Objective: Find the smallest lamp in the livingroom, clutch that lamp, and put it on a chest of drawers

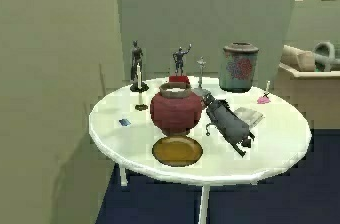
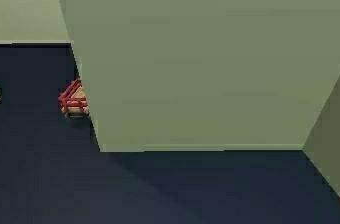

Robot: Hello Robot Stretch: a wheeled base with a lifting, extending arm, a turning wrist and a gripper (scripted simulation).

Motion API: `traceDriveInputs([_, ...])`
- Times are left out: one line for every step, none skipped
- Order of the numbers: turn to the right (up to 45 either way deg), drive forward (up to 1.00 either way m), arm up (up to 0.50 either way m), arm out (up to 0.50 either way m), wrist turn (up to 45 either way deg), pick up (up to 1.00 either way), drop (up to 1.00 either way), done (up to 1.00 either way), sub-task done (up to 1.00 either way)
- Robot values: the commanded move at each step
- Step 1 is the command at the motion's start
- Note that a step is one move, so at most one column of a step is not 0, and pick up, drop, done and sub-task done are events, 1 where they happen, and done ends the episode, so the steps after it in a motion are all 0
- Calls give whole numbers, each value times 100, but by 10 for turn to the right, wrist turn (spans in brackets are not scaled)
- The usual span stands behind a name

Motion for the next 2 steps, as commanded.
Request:
traceDriveInputs([60,0,0,0,0,0,0,0,0])
traceDriveInputs([0,30,0,0,0,0,0,0,0])
